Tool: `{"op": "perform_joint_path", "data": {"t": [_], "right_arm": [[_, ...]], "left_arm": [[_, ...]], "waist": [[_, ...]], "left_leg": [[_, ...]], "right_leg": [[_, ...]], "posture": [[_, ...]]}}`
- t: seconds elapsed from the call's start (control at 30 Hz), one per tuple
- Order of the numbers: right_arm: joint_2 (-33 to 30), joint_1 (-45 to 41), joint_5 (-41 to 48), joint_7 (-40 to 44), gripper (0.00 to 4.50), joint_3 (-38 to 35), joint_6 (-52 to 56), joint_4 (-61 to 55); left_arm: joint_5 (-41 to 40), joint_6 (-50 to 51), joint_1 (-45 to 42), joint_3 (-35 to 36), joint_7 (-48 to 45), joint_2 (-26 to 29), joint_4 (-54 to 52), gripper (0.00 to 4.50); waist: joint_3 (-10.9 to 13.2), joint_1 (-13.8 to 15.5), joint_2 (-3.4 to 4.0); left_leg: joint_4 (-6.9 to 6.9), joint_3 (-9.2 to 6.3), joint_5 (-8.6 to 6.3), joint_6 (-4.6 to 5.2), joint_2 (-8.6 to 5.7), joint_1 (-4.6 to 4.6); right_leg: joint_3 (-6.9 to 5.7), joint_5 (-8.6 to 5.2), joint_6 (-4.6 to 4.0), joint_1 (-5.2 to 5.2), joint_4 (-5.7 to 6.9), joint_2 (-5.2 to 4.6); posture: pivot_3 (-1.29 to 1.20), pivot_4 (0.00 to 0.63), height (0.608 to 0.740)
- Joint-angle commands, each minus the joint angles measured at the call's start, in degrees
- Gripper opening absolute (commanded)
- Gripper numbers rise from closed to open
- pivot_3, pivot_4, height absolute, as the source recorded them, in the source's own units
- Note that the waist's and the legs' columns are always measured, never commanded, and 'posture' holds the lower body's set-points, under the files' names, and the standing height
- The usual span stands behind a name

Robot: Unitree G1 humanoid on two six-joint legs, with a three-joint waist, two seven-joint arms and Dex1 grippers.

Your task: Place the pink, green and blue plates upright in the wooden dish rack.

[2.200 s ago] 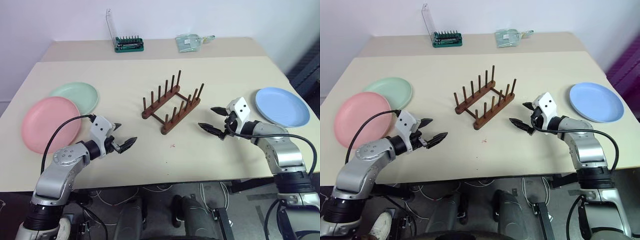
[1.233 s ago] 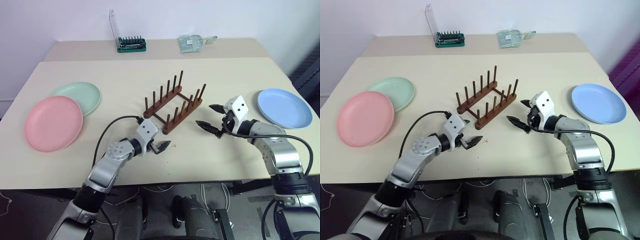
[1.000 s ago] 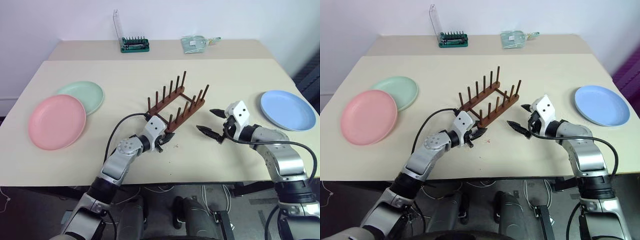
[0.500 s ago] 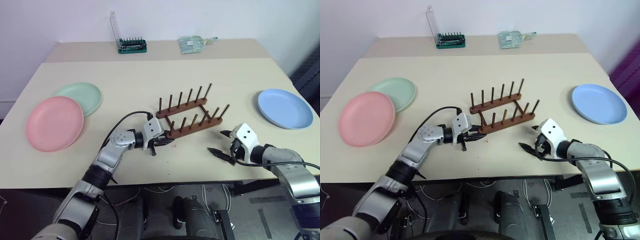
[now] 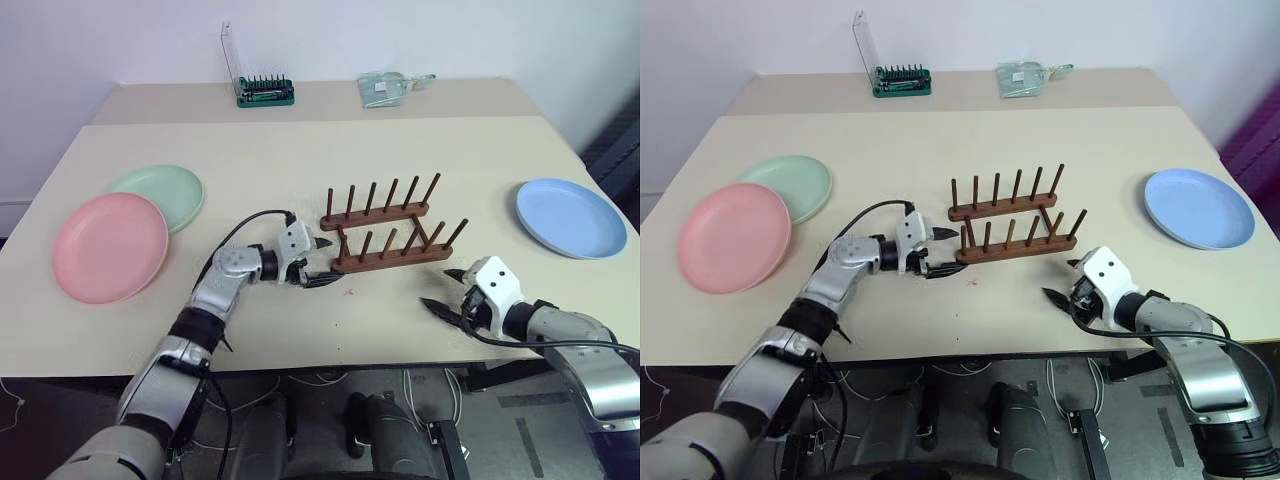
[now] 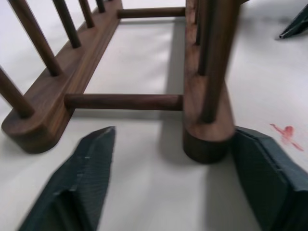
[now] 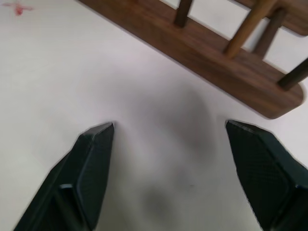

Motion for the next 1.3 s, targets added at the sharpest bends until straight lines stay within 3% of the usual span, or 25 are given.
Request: {"op": "perform_joint_path", "data": {"t": [0.03,0.1,0.2,0.3,0.4,0.6,0.73,0.83,1.13,1.3], "right_arm": [[-0.31,-1.16,0.38,0.51,3.74,-0.92,-0.45,-0.20],[-0.42,-1.68,0.41,1.28,3.11,-0.12,-0.18,0.52],[0.06,-2.90,-0.50,1.23,1.75,1.09,-0.36,1.76],[0.98,-5.06,-2.33,-0.24,0.09,2.61,-0.53,3.66],[1.74,-8.42,-6.20,-2.26,0.04,5.68,-1.49,7.17],[5.05,-15.66,-10.58,-6.01,0.04,8.88,-2.34,14.24],[8.59,-21.28,-15.60,-11.62,0.04,11.19,-5.39,21.34],[10.98,-24.71,-17.41,-14.13,0.04,11.91,-7.97,26.18],[12.90,-28.82,-18.80,-15.02,0.04,11.87,-11.66,31.68],[11.26,-25.79,-17.38,-11.62,0.04,10.88,-11.42,26.24]], "left_arm": [[-1.04,5.32,5.73,1.15,-1.34,3.31,-6.92,3.48],[-2.73,9.67,9.23,1.07,-3.09,5.26,-13.37,2.91],[-3.10,14.47,12.36,0.49,-2.94,6.99,-20.15,1.50],[-2.37,18.90,14.40,-1.00,-2.12,7.47,-25.77,0.00],[-0.70,21.22,14.80,-3.56,1.30,4.39,-29.44,0.00],[9.26,20.91,11.95,-8.51,12.52,-1.44,-23.51,0.00],[13.35,20.95,9.17,-5.31,26.38,-6.18,-16.57,0.00],[12.95,21.30,6.68,-2.28,31.78,-7.90,-11.83,0.00],[13.35,18.36,3.11,-2.01,35.96,-7.31,-4.41,0.00],[12.82,15.53,6.13,-3.00,32.49,-5.04,-11.15,0.00]], "waist": [[-0.02,-0.12,0.01],[-0.04,-0.54,0.04],[-0.04,-0.53,0.05],[-0.05,-0.44,0.05],[-0.12,-0.32,0.10],[-0.25,0.40,0.09],[-0.29,0.15,0.09],[-0.31,0.02,0.08],[-0.40,-1.37,0.18],[-0.44,-1.76,0.22]], "left_leg": [[-0.01,0.02,0.00,0.00,0.00,0.03],[-0.04,0.03,0.00,0.00,0.04,0.05],[-0.07,0.00,0.00,0.00,0.06,0.06],[-0.06,0.01,0.00,0.00,0.04,0.07],[-0.06,0.01,0.00,-0.01,0.02,0.07],[0.03,-0.07,0.00,0.00,-0.04,0.20],[-0.03,-0.10,-0.05,-0.01,-0.02,0.87],[-0.04,-0.14,-0.05,-0.01,-0.01,0.87],[-0.11,-0.12,-0.03,0.02,-0.01,0.89],[-0.16,-0.10,-0.03,0.01,0.01,0.89]], "right_leg": [[0.01,-0.01,-0.02,0.01,0.00,0.01],[0.02,-0.01,-0.02,0.00,0.00,0.02],[0.01,-0.03,-0.05,0.01,0.00,0.02],[0.02,-0.05,-0.07,0.02,-0.01,-0.01],[0.02,-0.05,-0.07,0.04,-0.03,-0.02],[-0.01,-0.05,-0.06,0.37,-0.08,-0.05],[-0.08,-0.05,-0.02,1.05,-0.32,-0.10],[-0.10,-0.04,-0.01,1.04,-0.30,-0.10],[-0.10,-0.03,-0.01,1.00,-0.21,-0.07],[-0.09,-0.04,-0.03,0.95,-0.22,-0.08]], "posture": [[0.00,0.150,0.730],[0.00,0.150,0.730],[0.00,0.150,0.730],[0.00,0.150,0.730],[0.00,0.150,0.730],[0.00,0.150,0.730],[0.00,0.150,0.730],[0.00,0.150,0.730],[0.00,0.150,0.730],[0.00,0.150,0.730]]}}
